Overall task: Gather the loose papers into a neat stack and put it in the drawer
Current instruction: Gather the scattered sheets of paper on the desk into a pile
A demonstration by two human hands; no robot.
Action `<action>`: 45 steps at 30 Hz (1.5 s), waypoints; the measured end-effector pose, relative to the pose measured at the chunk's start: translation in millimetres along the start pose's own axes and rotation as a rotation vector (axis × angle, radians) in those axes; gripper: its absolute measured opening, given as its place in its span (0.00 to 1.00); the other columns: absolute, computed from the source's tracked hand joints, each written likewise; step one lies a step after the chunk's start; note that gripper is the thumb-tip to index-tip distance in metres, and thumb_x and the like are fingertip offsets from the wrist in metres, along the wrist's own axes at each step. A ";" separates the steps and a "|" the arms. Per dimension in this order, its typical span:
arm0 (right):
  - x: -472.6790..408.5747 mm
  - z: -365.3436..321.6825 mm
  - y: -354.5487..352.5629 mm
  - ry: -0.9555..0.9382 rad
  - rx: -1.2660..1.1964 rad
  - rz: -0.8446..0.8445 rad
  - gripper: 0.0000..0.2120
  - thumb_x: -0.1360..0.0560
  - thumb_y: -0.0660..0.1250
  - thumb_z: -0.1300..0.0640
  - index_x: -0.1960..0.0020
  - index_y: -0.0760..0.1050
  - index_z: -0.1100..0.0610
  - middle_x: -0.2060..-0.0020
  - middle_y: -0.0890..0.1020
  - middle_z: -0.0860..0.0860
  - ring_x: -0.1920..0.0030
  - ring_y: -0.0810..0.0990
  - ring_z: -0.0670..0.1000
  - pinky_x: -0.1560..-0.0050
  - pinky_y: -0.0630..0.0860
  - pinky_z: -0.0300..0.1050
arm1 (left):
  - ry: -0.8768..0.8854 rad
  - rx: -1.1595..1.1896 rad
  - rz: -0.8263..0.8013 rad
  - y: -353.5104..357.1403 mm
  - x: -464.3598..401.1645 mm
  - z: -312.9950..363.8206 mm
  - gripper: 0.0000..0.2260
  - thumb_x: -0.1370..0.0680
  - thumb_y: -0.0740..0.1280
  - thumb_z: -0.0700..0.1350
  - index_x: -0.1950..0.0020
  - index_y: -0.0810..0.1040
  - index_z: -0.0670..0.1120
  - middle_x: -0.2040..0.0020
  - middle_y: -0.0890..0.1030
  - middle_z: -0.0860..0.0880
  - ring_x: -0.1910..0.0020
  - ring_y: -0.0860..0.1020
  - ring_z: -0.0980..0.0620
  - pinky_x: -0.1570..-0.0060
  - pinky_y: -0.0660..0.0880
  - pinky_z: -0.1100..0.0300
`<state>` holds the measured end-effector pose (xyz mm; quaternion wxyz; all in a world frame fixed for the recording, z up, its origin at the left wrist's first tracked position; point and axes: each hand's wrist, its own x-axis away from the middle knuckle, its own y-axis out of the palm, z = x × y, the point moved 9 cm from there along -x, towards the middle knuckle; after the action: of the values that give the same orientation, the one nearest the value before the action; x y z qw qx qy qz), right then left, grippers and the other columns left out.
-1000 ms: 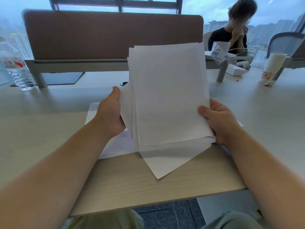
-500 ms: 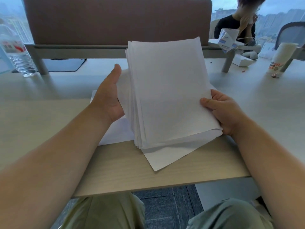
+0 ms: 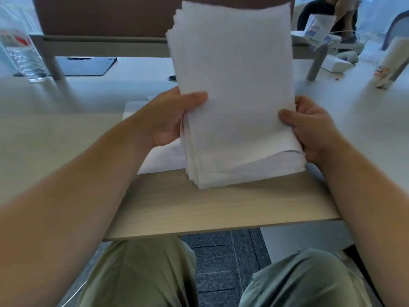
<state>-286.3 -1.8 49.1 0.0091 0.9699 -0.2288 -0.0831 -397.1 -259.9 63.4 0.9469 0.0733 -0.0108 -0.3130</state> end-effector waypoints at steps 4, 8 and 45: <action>5.6 -4.7 14.4 -0.025 -0.080 -0.096 0.19 0.19 0.60 0.72 0.33 0.70 0.54 0.45 0.86 0.53 0.48 0.87 0.54 0.50 0.85 0.53 | 0.075 -0.339 0.105 3.5 4.2 5.6 0.23 0.23 0.77 0.46 0.30 0.74 0.52 0.41 0.85 0.52 0.45 0.85 0.50 0.51 0.85 0.55; 13.7 6.0 29.3 0.082 -0.065 -0.239 0.20 0.18 0.61 0.70 0.31 0.72 0.52 0.40 0.85 0.56 0.45 0.87 0.57 0.50 0.85 0.53 | 0.146 -0.329 0.079 8.7 10.9 12.6 0.19 0.20 0.74 0.43 0.33 0.74 0.54 0.44 0.85 0.55 0.49 0.86 0.54 0.54 0.85 0.58; 0.2 11.3 -23.9 0.143 -0.296 0.306 0.20 0.20 0.56 0.76 0.39 0.72 0.55 0.50 0.83 0.55 0.60 0.87 0.52 0.66 0.84 0.51 | -0.397 -1.276 0.333 -84.9 8.8 0.3 0.27 0.33 0.81 0.62 0.48 0.82 0.43 0.51 0.83 0.42 0.54 0.81 0.41 0.51 0.75 0.50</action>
<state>-277.4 19.8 36.5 0.1799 0.9153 -0.3576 -0.0443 -440.2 -332.6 51.2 0.8204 -0.5599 -0.0087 -0.1161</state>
